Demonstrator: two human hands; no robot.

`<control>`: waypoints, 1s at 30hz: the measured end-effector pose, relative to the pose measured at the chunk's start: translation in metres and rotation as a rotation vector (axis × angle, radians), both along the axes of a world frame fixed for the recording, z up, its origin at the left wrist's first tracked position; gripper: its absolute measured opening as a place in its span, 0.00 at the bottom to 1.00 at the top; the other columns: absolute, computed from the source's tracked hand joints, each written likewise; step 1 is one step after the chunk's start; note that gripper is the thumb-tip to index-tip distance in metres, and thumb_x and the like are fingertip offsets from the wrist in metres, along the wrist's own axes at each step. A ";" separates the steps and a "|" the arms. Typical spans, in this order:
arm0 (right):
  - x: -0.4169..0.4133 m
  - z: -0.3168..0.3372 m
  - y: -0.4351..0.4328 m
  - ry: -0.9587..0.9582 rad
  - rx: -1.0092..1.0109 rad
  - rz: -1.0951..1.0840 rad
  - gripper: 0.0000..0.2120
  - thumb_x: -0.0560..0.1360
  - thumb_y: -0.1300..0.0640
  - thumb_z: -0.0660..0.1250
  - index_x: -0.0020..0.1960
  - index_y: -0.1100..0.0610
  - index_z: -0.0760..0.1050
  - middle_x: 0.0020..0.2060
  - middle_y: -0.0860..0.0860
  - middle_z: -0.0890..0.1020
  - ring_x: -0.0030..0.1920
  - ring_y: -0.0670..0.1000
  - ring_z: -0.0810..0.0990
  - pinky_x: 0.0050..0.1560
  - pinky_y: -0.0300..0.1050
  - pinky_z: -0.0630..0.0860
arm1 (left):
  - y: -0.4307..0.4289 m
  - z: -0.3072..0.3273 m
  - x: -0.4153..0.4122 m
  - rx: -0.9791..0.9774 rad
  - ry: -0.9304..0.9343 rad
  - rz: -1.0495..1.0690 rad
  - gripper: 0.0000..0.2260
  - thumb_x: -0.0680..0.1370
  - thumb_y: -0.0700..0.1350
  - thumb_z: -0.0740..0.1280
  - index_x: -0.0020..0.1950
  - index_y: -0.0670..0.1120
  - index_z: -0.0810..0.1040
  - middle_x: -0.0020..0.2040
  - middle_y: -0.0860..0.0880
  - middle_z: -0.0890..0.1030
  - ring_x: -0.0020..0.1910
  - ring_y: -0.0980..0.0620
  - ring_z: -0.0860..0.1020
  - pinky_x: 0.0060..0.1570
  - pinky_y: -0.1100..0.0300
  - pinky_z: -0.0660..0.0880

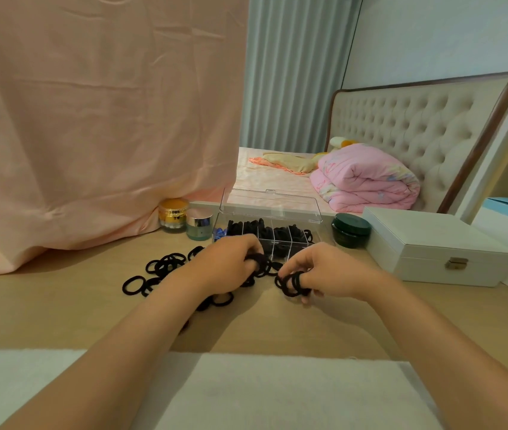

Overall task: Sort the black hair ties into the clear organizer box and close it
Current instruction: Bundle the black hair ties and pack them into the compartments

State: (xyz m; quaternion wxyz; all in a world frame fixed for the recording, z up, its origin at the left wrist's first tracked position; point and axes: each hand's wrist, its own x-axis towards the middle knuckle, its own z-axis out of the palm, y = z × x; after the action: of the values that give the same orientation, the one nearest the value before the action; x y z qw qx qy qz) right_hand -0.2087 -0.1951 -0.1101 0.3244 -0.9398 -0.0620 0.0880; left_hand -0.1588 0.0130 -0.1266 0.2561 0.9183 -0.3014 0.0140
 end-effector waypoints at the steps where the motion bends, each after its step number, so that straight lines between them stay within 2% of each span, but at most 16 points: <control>1: 0.002 -0.002 0.001 -0.028 -0.097 -0.017 0.15 0.77 0.67 0.66 0.55 0.52 0.84 0.41 0.52 0.87 0.38 0.49 0.87 0.34 0.34 0.75 | 0.001 0.001 0.001 -0.047 0.023 0.014 0.06 0.82 0.43 0.63 0.54 0.54 0.73 0.48 0.55 0.79 0.42 0.58 0.76 0.38 0.65 0.70; 3: 0.003 -0.007 0.005 -0.086 -0.270 -0.021 0.16 0.78 0.64 0.67 0.61 0.49 0.83 0.48 0.49 0.87 0.43 0.45 0.85 0.40 0.33 0.79 | 0.002 0.003 0.001 -0.151 0.089 0.034 0.06 0.81 0.43 0.64 0.52 0.54 0.75 0.46 0.55 0.80 0.40 0.58 0.77 0.37 0.67 0.70; 5: 0.005 -0.009 0.008 -0.126 -0.346 -0.010 0.15 0.78 0.61 0.68 0.62 0.49 0.83 0.53 0.48 0.86 0.48 0.45 0.83 0.51 0.39 0.80 | 0.001 0.004 0.001 -0.273 0.194 0.029 0.06 0.81 0.43 0.65 0.49 0.55 0.78 0.46 0.55 0.82 0.43 0.56 0.80 0.42 0.64 0.76; 7: 0.005 -0.008 0.010 -0.133 -0.393 -0.010 0.13 0.78 0.60 0.69 0.60 0.50 0.84 0.52 0.48 0.86 0.48 0.46 0.82 0.51 0.40 0.79 | -0.001 0.005 0.000 -0.358 0.285 0.021 0.06 0.80 0.43 0.68 0.49 0.55 0.81 0.47 0.54 0.85 0.47 0.54 0.82 0.50 0.60 0.79; 8: 0.005 -0.007 0.011 -0.122 -0.431 -0.002 0.12 0.78 0.60 0.69 0.59 0.50 0.84 0.51 0.48 0.85 0.48 0.47 0.82 0.51 0.41 0.80 | -0.001 0.006 0.000 -0.384 0.310 0.022 0.06 0.79 0.43 0.69 0.49 0.54 0.83 0.46 0.55 0.85 0.46 0.56 0.82 0.50 0.61 0.79; 10: 0.003 -0.005 0.011 -0.095 -0.506 0.035 0.10 0.79 0.59 0.68 0.57 0.50 0.83 0.50 0.48 0.84 0.48 0.49 0.82 0.50 0.42 0.80 | -0.002 0.007 0.000 -0.424 0.338 0.036 0.05 0.79 0.44 0.70 0.50 0.53 0.84 0.41 0.57 0.84 0.37 0.63 0.80 0.40 0.68 0.75; 12: -0.001 -0.002 0.010 -0.088 -0.514 0.074 0.08 0.79 0.57 0.68 0.55 0.51 0.83 0.48 0.49 0.83 0.46 0.49 0.82 0.44 0.40 0.78 | -0.004 0.008 -0.001 -0.457 0.364 0.073 0.05 0.79 0.43 0.70 0.50 0.52 0.84 0.36 0.58 0.81 0.28 0.65 0.75 0.29 0.74 0.70; 13: -0.003 0.000 0.009 -0.097 -0.482 0.079 0.06 0.79 0.55 0.68 0.54 0.51 0.82 0.46 0.48 0.83 0.44 0.48 0.82 0.41 0.39 0.77 | -0.004 0.008 -0.001 -0.466 0.374 0.093 0.05 0.79 0.43 0.70 0.50 0.52 0.84 0.37 0.57 0.81 0.27 0.64 0.75 0.26 0.74 0.68; 15: -0.004 0.007 0.005 -0.110 -0.333 0.075 0.03 0.79 0.55 0.69 0.49 0.51 0.81 0.42 0.47 0.84 0.42 0.49 0.83 0.41 0.42 0.80 | -0.003 0.009 -0.003 -0.466 0.377 0.133 0.06 0.79 0.41 0.69 0.47 0.52 0.83 0.41 0.53 0.83 0.34 0.60 0.80 0.26 0.72 0.71; 18: -0.007 0.020 0.000 -0.059 0.011 0.113 0.04 0.80 0.59 0.67 0.49 0.56 0.81 0.38 0.48 0.86 0.38 0.47 0.85 0.42 0.45 0.81 | -0.003 0.007 -0.003 -0.475 0.372 0.175 0.07 0.78 0.40 0.70 0.46 0.52 0.83 0.44 0.49 0.86 0.40 0.53 0.85 0.42 0.60 0.83; 19: -0.009 0.023 0.000 -0.021 0.152 0.135 0.05 0.81 0.61 0.66 0.50 0.58 0.81 0.38 0.49 0.86 0.37 0.47 0.84 0.40 0.44 0.80 | -0.004 0.007 -0.003 -0.476 0.372 0.182 0.07 0.78 0.40 0.70 0.46 0.52 0.83 0.44 0.49 0.86 0.39 0.54 0.85 0.44 0.59 0.83; 21: -0.013 0.025 0.004 0.070 0.453 0.169 0.07 0.83 0.63 0.63 0.50 0.60 0.80 0.39 0.53 0.84 0.36 0.50 0.82 0.37 0.41 0.79 | -0.007 0.006 -0.005 -0.488 0.398 0.176 0.05 0.78 0.40 0.71 0.47 0.51 0.84 0.43 0.50 0.86 0.34 0.59 0.84 0.38 0.64 0.81; 23: -0.013 0.022 0.009 0.124 0.641 0.174 0.08 0.83 0.64 0.63 0.49 0.60 0.80 0.40 0.55 0.83 0.34 0.50 0.80 0.33 0.40 0.77 | -0.010 0.007 -0.007 -0.493 0.452 0.160 0.03 0.76 0.42 0.74 0.46 0.50 0.84 0.42 0.50 0.86 0.33 0.59 0.83 0.38 0.63 0.81; 26: -0.008 0.012 0.015 0.085 0.620 0.072 0.07 0.81 0.63 0.66 0.48 0.61 0.82 0.39 0.57 0.83 0.32 0.50 0.79 0.29 0.39 0.76 | -0.013 0.009 -0.011 -0.529 0.611 0.113 0.02 0.77 0.43 0.73 0.48 0.46 0.85 0.44 0.47 0.86 0.41 0.51 0.84 0.48 0.56 0.83; 30: -0.004 0.005 0.015 0.022 0.545 -0.097 0.05 0.79 0.61 0.70 0.50 0.63 0.83 0.39 0.61 0.83 0.33 0.53 0.79 0.29 0.42 0.77 | -0.009 0.013 -0.012 -0.614 0.800 0.022 0.07 0.79 0.40 0.70 0.55 0.41 0.85 0.50 0.42 0.85 0.44 0.50 0.82 0.48 0.58 0.82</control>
State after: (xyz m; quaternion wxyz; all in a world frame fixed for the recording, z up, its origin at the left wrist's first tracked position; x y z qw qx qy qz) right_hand -0.2124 -0.1804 -0.1050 0.5699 -0.8186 -0.0348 0.0628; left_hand -0.1709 0.0037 -0.1135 0.6096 0.7373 -0.1521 -0.2483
